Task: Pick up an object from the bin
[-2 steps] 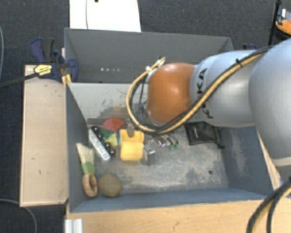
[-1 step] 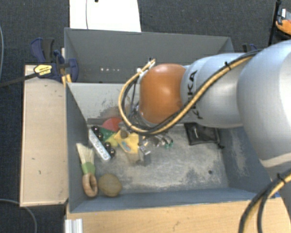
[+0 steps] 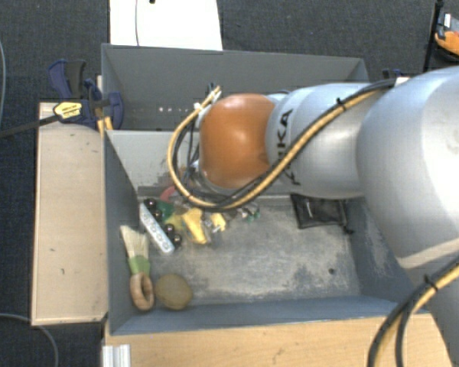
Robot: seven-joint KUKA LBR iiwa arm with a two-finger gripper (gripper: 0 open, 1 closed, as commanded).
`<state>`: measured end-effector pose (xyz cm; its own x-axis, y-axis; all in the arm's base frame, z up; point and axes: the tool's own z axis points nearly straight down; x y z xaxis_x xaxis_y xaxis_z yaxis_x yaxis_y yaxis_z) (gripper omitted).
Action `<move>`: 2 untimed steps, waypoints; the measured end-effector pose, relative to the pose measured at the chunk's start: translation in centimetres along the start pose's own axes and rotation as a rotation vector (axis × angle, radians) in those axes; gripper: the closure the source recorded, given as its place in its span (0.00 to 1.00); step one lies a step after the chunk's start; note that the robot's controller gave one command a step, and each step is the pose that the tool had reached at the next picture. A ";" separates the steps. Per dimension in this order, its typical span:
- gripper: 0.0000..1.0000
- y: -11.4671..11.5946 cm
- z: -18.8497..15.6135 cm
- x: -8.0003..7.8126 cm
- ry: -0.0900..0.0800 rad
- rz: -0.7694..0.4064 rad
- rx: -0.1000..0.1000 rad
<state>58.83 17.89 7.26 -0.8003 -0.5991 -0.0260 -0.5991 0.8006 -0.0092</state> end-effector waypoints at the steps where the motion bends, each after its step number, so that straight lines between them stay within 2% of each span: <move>1: 1.00 0.0 0.0 0.0 0.000 0.001 0.000; 2: 1.00 -0.2 -5.2 0.9 0.004 0.000 -0.002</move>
Offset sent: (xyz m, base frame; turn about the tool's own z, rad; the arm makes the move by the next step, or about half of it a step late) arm -0.0083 -0.0115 0.0882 -0.0050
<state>58.13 17.14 12.40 -0.8004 -0.5991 -0.0218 -0.5991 0.8006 -0.0067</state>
